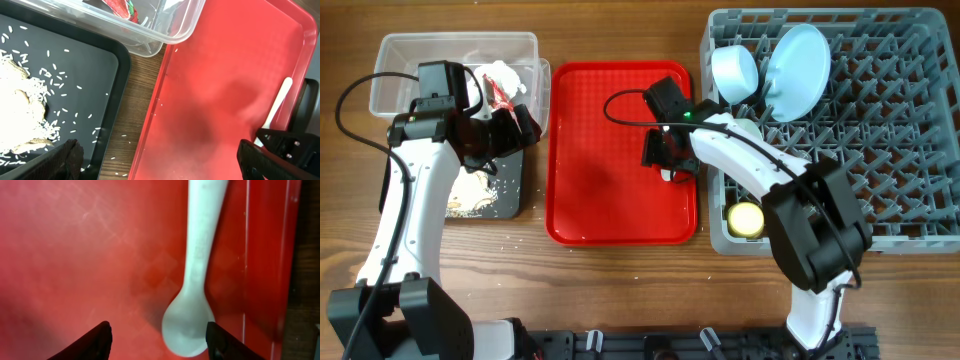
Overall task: Sort waste into correct bins and load items into the dishwasher rack
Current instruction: 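Move right gripper to the white spoon on red tray and grasp it, then carry the spoon with right gripper and insert it into the rack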
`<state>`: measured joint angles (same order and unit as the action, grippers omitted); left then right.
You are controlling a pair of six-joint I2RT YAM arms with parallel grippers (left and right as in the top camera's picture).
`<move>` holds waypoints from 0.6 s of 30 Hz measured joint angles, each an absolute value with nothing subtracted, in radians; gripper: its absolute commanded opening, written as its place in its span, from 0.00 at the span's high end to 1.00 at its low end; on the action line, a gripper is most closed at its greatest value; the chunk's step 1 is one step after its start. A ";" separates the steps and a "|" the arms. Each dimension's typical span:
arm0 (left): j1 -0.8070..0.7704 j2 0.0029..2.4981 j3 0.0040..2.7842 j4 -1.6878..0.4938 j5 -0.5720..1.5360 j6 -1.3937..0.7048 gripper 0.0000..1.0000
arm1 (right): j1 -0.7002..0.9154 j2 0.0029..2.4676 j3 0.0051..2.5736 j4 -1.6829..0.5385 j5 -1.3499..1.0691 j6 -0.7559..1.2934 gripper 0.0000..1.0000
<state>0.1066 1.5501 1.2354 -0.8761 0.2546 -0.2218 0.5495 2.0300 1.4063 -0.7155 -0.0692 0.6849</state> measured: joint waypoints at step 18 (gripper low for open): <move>0.107 1.550 1.235 -0.876 0.255 -0.222 0.00 | 0.550 2.055 1.407 -0.690 -0.062 0.730 0.74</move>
<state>0.1066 1.5501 1.2354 -0.8761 0.2546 -0.2218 0.5495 2.0552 1.4067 -0.6899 -0.0624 0.7296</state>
